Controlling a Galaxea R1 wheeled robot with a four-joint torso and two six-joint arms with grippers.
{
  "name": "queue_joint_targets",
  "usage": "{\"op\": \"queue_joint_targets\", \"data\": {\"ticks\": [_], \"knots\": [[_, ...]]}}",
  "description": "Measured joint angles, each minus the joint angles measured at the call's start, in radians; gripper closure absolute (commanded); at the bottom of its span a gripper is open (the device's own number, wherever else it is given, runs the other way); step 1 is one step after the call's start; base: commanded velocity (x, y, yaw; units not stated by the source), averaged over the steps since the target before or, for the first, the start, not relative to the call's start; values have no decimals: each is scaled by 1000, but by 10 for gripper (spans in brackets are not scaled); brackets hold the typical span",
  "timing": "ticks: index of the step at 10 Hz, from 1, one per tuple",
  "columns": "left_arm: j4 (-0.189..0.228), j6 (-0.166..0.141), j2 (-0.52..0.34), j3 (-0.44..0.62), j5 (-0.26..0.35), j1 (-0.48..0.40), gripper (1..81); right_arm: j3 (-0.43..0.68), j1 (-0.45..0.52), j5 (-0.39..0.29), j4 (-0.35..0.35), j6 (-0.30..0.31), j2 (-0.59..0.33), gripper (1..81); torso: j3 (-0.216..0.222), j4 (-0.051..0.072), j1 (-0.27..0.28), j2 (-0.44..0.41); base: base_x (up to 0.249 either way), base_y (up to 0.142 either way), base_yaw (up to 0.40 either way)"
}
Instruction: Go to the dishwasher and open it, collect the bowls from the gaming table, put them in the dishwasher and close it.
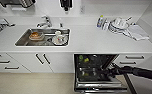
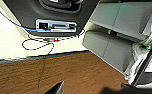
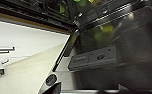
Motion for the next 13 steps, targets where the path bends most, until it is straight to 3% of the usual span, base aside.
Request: {"op": "queue_joint_targets", "data": {"ticks": [2,6,11,13], "knots": [[18,1,23,-20,-4,0,10,36,-19,-72,-2,-1,-123,10,0,0,45,-72,0,0,0],[27,3,82,-140,-4,-4,10,104,-254,-141,-14,-39,-273,10,0,0,135,-217,0,0,0],[27,-5,137,-224,0,-16,10,114,-571,-90,-18,-80,-308,10,1,0,248,-399,0,0,0],[27,-5,141,-241,1,-24,10,96,-676,-58,13,-86,-307,10,2,0,294,-473,0,0,0]]}}
